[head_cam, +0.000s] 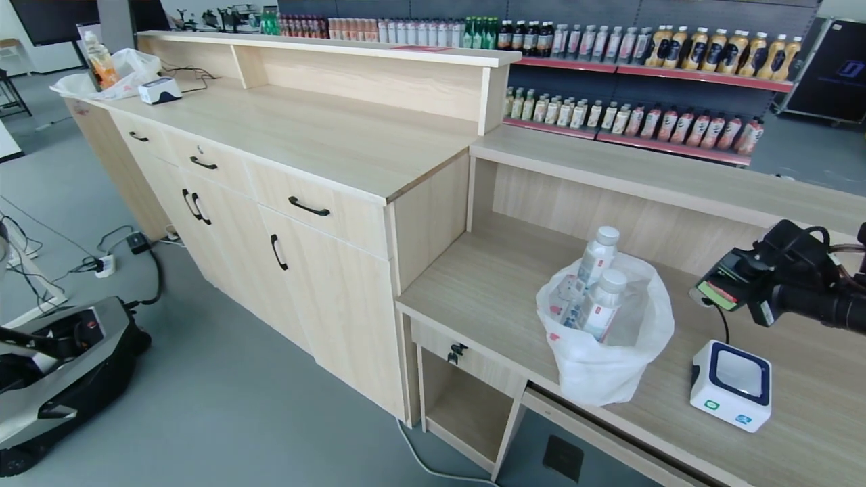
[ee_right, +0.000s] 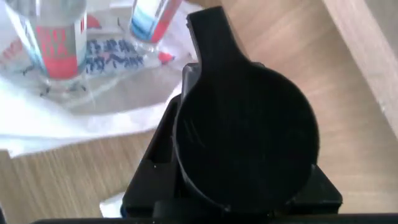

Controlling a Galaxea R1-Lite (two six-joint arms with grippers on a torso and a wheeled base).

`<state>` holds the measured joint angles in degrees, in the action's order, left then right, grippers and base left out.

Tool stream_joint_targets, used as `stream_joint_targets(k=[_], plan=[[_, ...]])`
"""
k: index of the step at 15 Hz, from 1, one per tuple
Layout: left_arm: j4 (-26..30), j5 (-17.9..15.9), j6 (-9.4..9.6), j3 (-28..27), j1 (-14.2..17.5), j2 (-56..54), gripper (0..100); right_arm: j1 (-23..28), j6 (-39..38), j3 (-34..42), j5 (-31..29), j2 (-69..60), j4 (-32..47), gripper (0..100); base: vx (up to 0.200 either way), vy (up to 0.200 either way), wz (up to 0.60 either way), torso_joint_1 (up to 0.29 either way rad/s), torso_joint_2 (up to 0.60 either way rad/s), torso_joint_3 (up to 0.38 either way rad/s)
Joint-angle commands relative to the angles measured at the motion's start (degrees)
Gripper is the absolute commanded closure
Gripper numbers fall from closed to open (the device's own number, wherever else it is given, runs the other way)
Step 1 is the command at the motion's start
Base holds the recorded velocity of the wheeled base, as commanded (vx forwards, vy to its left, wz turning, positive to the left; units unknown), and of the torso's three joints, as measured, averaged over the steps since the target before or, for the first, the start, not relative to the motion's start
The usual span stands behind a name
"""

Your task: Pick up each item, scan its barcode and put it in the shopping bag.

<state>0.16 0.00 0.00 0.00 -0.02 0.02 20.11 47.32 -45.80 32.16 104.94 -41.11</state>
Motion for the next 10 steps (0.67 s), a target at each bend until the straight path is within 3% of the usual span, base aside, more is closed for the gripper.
stream_joint_targets(k=[1,10], plan=[[0.02,0.00,0.00,0.00,0.02,-0.02,0,-3.50,-5.49,-3.95,-0.08,4.05,0.15,100,0.000,0.000,0.00,0.000,0.00,0.000],[0.02,0.00,0.00,0.00,0.02,-0.02,0,-4.47,-14.80,-6.58,0.10,16.35,-0.11,100,0.000,0.000,0.00,0.000,0.00,0.000]])
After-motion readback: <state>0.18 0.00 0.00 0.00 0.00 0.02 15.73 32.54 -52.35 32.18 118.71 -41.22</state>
